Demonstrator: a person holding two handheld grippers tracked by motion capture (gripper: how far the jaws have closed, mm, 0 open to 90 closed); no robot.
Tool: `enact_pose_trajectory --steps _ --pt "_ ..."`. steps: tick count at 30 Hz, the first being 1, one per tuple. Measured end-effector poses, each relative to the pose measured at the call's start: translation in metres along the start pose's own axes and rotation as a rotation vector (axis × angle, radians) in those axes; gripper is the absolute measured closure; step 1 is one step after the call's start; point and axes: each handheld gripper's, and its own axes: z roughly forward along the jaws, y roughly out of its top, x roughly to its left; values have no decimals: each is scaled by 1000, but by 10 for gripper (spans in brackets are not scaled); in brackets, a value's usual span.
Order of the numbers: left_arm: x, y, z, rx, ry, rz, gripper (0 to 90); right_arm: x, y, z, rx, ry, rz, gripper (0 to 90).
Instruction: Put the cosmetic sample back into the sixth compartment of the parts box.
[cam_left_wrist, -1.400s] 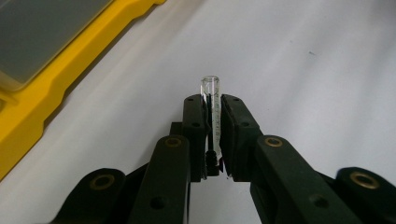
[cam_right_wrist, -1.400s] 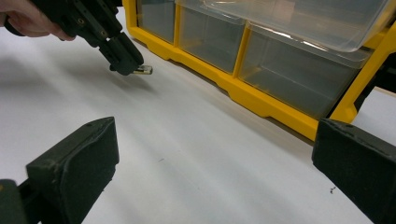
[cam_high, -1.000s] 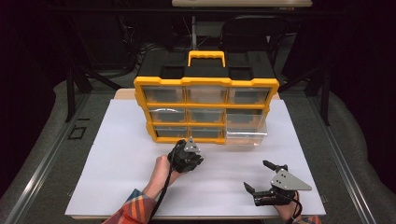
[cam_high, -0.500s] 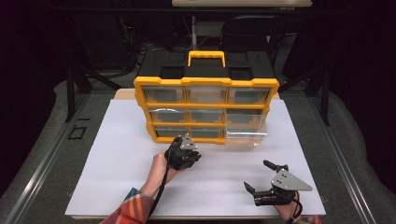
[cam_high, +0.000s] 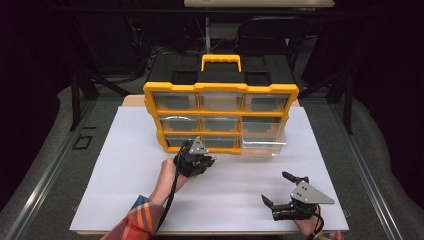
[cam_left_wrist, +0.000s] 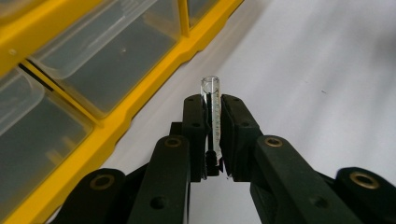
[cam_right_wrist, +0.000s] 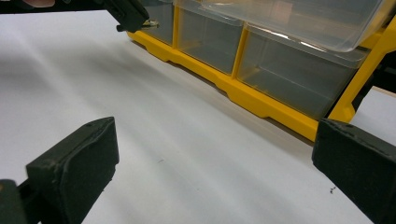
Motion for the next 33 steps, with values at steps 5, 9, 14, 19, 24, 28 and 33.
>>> enact_pose_trajectory --steps 5,9,14,19,24,28,33 --pt "4 5 -6 -9 6 1 807 0 0 0 -2 3 1 0" --pt "7 9 -10 -25 6 -5 807 0 0 0 -2 6 6 0" --pt "9 15 -11 -37 8 3 807 0 0 0 -5 2 9 0" --pt "8 22 -15 -53 2 11 807 0 0 0 -4 3 6 0" --pt "6 28 -16 -57 3 26 807 -1 0 0 -4 1 12 0" --pt "4 32 -17 -65 5 33 807 0 0 0 -4 5 10 0" --pt "4 37 -20 -74 -7 35 807 0 0 0 -3 5 11 0"
